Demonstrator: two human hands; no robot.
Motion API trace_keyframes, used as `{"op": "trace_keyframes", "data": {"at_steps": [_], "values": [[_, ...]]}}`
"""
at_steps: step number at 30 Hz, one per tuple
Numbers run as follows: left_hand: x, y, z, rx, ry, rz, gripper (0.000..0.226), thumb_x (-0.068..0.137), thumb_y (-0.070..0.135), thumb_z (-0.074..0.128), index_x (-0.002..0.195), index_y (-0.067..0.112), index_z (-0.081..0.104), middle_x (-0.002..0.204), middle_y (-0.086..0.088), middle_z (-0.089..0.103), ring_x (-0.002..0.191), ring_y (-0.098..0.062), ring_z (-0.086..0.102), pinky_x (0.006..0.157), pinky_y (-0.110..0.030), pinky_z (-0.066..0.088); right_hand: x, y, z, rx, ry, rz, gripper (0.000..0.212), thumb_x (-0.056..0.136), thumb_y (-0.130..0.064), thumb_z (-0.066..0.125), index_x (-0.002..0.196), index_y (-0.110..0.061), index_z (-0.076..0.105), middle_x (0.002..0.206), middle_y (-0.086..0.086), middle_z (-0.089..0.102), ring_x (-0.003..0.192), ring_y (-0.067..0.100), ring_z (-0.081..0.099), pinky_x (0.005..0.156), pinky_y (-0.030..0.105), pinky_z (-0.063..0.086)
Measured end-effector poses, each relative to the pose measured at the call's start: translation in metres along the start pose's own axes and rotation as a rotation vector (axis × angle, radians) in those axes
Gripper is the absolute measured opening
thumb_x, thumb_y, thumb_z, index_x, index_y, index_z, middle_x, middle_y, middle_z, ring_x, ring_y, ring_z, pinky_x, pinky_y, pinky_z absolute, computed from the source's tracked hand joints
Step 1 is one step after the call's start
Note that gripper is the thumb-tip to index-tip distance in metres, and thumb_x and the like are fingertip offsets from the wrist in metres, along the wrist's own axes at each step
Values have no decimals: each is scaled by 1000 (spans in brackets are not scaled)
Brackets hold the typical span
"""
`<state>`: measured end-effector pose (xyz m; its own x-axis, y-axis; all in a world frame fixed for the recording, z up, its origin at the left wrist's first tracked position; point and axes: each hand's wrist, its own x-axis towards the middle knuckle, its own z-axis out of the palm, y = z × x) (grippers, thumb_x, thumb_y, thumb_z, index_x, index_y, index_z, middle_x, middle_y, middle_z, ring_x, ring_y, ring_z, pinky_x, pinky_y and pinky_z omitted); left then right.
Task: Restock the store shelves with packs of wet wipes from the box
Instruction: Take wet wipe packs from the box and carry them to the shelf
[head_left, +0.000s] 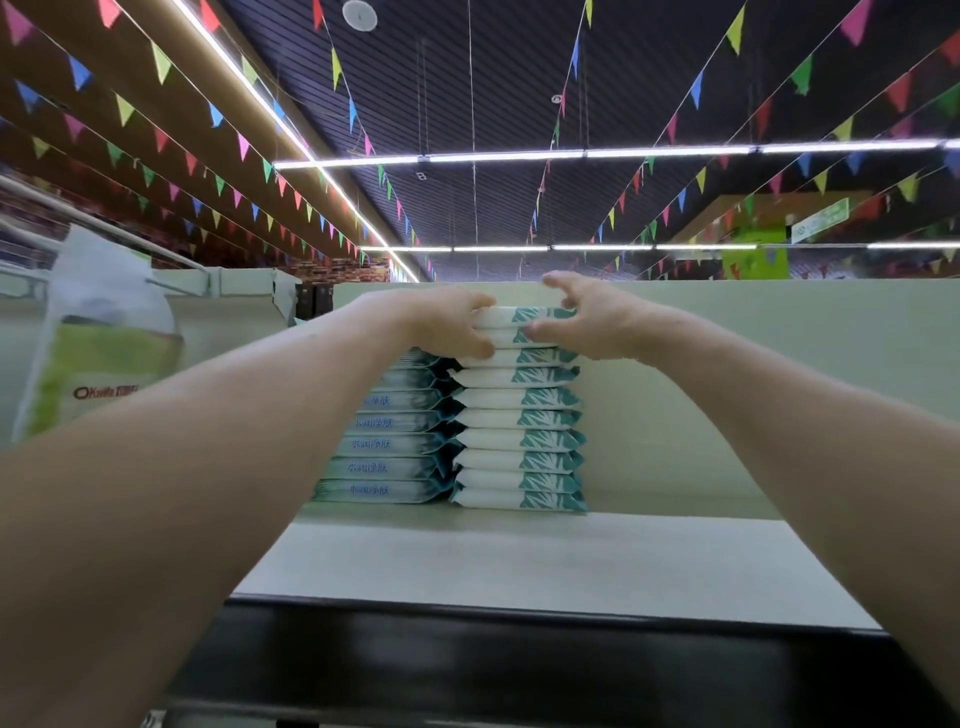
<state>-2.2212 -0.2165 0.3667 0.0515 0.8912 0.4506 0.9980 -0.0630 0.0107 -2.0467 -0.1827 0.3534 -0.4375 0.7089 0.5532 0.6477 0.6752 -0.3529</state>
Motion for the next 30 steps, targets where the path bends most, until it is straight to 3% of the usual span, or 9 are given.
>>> {"op": "trace_keyframes", "data": {"at_steps": [2, 5, 9, 11, 15, 19, 25, 30], "values": [[-2, -3, -5, -16, -6, -8, 78, 93, 38, 60, 154, 27, 13, 157, -3, 27, 142, -24, 30, 117, -41, 23, -4, 6, -4, 181, 0, 111, 71, 91, -30, 61, 149, -15, 22, 132, 9, 47, 112, 25, 53, 96, 45, 49], [-3, -7, -7, -10, -23, -12, 84, 91, 37, 62, 154, 30, 8, 158, -2, 23, 143, -25, 28, 118, -45, 23, -12, 22, 0, 175, -151, 317, 43, 86, -15, 67, 123, -9, 46, 133, 10, 45, 113, 27, 52, 95, 48, 50], [1, -7, 2, 79, -47, -22, 90, 89, 38, 64, 153, 35, 2, 157, -1, 28, 138, -26, 35, 114, -48, 29, -16, 29, 25, 88, -501, 519, 57, 80, -17, 76, 129, -2, 50, 126, 21, 56, 102, 32, 65, 87, 46, 56], [3, -7, 7, 73, -59, -26, 89, 89, 37, 65, 153, 36, 3, 152, 0, 35, 132, -27, 42, 111, -49, 34, -15, 31, 36, 103, -602, 529, 49, 80, -16, 77, 123, -2, 57, 116, 20, 65, 92, 29, 70, 81, 41, 58], [3, -9, 5, 61, -59, -8, 86, 88, 36, 65, 153, 33, 8, 146, 2, 43, 126, -25, 47, 109, -48, 36, -15, 37, 53, 98, -555, 491, 33, 84, -6, 70, 116, -2, 62, 108, 18, 68, 76, 23, 67, 70, 31, 59], [0, -9, 3, 55, -59, 3, 81, 89, 34, 66, 152, 29, 15, 143, 2, 45, 124, -23, 48, 109, -47, 36, -15, 37, 60, 190, -478, 465, 14, 85, 3, 66, 94, -6, 62, 90, 12, 67, 69, 20, 65, 68, 30, 58], [-1, -12, 0, 89, -38, 26, 82, 90, 34, 64, 153, 27, 13, 151, 1, 36, 132, -23, 42, 111, -45, 33, -16, 36, 64, 273, -409, 453, 16, 84, 7, 65, 87, -7, 59, 88, 11, 64, 72, 19, 63, 70, 32, 59], [-3, -14, -1, 92, -45, 22, 80, 90, 35, 64, 153, 27, 15, 147, 0, 40, 129, -24, 44, 110, -45, 35, -18, 33, 65, 313, -423, 452, 19, 84, 6, 66, 95, -9, 61, 103, 13, 67, 84, 22, 66, 76, 33, 59]]}}
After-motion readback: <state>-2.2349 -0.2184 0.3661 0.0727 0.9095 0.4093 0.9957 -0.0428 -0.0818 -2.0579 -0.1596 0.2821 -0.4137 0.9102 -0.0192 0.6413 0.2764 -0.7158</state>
